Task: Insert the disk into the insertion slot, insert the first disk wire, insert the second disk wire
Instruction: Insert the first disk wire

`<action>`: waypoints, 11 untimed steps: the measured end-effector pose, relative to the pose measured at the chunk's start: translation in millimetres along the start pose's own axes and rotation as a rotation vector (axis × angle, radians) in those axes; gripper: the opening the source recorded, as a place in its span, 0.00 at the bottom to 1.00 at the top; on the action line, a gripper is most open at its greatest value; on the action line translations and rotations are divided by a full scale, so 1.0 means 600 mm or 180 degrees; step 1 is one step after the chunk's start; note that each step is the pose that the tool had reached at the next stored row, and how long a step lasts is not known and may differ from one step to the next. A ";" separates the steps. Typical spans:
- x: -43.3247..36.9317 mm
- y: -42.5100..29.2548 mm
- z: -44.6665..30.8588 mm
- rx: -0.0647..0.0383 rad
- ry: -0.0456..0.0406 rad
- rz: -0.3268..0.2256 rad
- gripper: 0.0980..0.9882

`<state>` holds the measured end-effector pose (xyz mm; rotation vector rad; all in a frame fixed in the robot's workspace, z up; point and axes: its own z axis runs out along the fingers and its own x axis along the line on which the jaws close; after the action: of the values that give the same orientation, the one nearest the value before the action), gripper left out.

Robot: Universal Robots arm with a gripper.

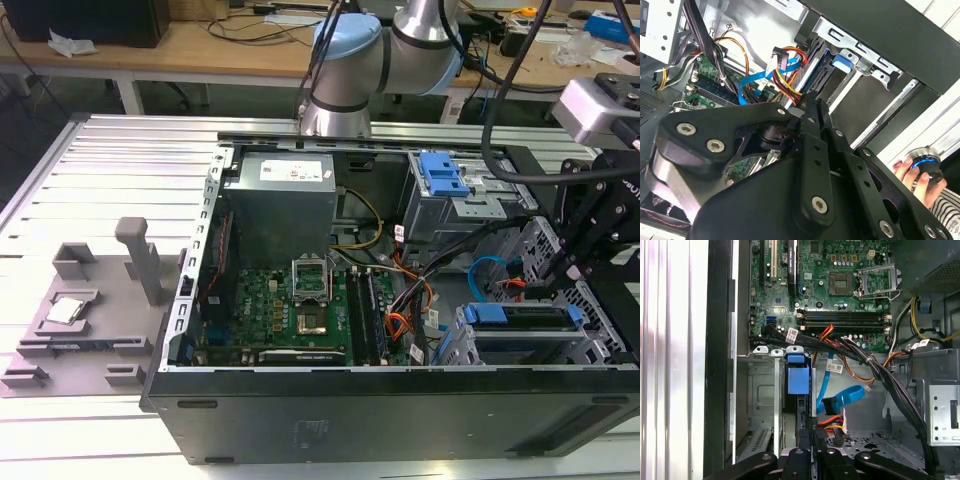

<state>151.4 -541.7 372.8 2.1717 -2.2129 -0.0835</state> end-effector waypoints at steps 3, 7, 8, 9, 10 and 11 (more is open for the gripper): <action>0.000 0.000 0.000 0.0000 0.0000 0.0000 0.17; 0.000 0.008 0.008 0.0000 0.0004 0.0000 0.31; 0.000 0.010 0.011 0.0000 0.0008 0.0001 0.31; 0.000 0.010 0.014 0.0000 0.0017 0.0001 0.31; 0.000 0.010 0.018 0.0001 0.0024 0.0002 0.31; 0.000 0.010 0.020 0.0001 0.0027 0.0002 0.31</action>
<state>144.6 -541.7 361.1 2.1674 -2.2092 -0.0738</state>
